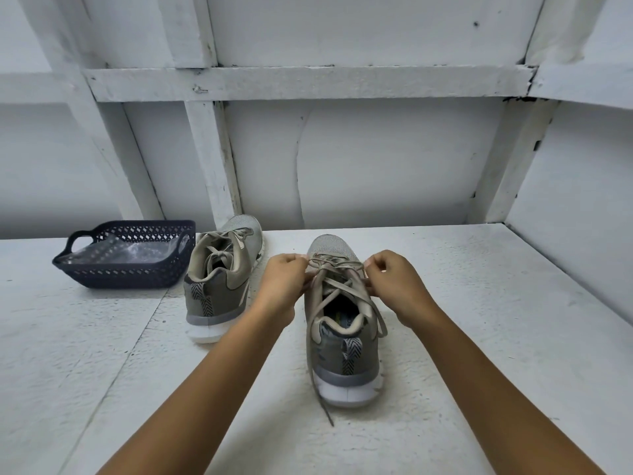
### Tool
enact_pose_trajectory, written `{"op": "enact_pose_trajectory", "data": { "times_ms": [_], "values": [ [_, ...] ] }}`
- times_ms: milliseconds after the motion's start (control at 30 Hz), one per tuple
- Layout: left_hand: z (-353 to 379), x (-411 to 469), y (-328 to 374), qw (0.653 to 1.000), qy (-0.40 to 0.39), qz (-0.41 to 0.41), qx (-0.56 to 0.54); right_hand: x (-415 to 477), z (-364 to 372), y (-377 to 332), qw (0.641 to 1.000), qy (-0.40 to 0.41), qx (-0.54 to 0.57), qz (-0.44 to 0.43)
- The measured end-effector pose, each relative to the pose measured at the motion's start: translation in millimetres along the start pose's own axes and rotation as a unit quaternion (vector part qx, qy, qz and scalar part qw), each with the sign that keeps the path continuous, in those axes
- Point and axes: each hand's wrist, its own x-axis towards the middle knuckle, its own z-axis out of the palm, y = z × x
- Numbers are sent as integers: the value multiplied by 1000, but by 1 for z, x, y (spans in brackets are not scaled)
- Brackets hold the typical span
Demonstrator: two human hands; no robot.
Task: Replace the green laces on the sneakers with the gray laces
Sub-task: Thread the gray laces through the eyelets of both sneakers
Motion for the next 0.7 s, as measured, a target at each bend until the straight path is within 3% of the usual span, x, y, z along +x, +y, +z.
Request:
{"op": "enact_pose_trajectory", "data": {
  "times_ms": [67,167,233,300,400,467,633,700],
  "values": [
    [-3,-2,-4,989,4,85,125,-3,-2,-4,999,1,3,-38],
    [-4,-4,-8,916,-35,227,328,-7,-5,-12,990,-37,-97,-94],
    [-2,-4,-13,874,-26,279,398,-9,-1,-16,984,-29,-133,-113],
    [-1,-5,-16,858,1,306,413,-13,2,-19,983,-9,-144,-117],
    [2,-5,-17,865,20,315,389,-15,4,-21,980,10,-166,-112],
    [3,-5,-16,889,38,300,344,-16,5,-20,980,29,-168,-106],
    [0,-4,-17,976,84,146,140,-18,3,-10,992,67,-89,-59],
    [-1,-10,-18,973,92,146,150,-21,3,-9,995,66,-55,-59]
  ]
}}
